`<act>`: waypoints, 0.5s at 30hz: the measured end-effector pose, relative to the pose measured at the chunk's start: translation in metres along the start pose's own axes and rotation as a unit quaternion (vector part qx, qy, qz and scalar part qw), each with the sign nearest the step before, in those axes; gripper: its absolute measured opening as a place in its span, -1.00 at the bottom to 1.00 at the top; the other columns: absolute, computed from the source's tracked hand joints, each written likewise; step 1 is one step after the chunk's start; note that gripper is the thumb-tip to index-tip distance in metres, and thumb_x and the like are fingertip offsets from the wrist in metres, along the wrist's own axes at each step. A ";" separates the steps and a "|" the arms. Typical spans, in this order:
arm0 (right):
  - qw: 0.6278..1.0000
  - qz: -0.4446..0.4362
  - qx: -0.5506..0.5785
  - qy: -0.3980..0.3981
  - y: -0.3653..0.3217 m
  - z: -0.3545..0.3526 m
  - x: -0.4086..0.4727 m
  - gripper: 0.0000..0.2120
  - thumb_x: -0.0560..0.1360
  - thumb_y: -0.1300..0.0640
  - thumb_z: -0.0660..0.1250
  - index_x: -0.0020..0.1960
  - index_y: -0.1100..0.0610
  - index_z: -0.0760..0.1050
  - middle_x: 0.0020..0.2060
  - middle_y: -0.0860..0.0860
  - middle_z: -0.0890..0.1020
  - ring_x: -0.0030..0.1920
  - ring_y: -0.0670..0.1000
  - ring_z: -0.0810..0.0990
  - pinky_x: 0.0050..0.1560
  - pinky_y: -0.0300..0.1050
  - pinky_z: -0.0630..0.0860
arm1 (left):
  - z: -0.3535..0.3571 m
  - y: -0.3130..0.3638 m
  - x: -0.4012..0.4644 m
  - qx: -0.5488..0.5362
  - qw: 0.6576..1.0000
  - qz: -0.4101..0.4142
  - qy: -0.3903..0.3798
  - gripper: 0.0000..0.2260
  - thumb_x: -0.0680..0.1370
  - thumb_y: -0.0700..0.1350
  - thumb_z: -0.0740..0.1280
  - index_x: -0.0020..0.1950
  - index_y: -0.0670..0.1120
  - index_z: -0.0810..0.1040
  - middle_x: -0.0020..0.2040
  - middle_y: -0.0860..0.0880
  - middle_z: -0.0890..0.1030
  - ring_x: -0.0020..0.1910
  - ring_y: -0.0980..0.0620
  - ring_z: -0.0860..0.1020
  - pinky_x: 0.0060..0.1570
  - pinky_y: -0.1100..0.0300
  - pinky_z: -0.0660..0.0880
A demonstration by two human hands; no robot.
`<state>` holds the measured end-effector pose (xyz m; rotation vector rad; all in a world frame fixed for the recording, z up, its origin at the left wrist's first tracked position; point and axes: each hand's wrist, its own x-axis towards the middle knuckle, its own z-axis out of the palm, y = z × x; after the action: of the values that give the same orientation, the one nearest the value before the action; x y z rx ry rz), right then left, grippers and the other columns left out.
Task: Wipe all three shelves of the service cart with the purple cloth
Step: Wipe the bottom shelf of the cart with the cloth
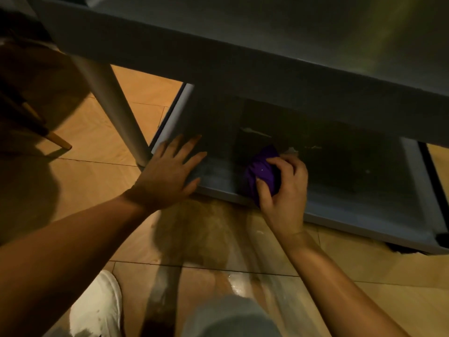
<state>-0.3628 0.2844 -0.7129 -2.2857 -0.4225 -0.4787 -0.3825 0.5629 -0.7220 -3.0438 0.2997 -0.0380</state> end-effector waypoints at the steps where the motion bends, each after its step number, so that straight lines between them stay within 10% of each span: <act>1: 1.000 0.001 0.002 -0.002 0.001 0.006 0.001 -0.57 0.46 0.14 0.46 0.30 0.12 0.47 0.32 0.11 0.40 0.34 0.12 0.40 0.28 -0.27 0.30 | 0.005 -0.002 0.001 -0.004 1.000 -0.003 0.001 -0.40 0.58 0.30 0.11 0.58 0.09 0.20 0.62 -0.12 0.13 0.56 -0.29 0.16 0.47 -0.29 0.13; 15: 0.998 0.053 -0.008 -0.017 0.014 0.059 0.029 -0.59 0.51 0.03 0.34 0.33 0.10 0.49 0.36 0.18 0.44 0.36 0.21 0.42 0.30 0.07 0.45 | 0.039 -0.004 0.028 -0.133 0.984 -0.119 0.000 -0.32 0.61 0.32 0.09 0.64 0.01 0.08 0.66 -0.08 -0.07 0.62 -0.23 -0.05 0.52 -0.25 -0.02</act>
<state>-0.3191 0.3227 -0.7470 -2.3208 -0.3138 -0.3904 -0.3526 0.5640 -0.7599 -3.3278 -0.0669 -0.0146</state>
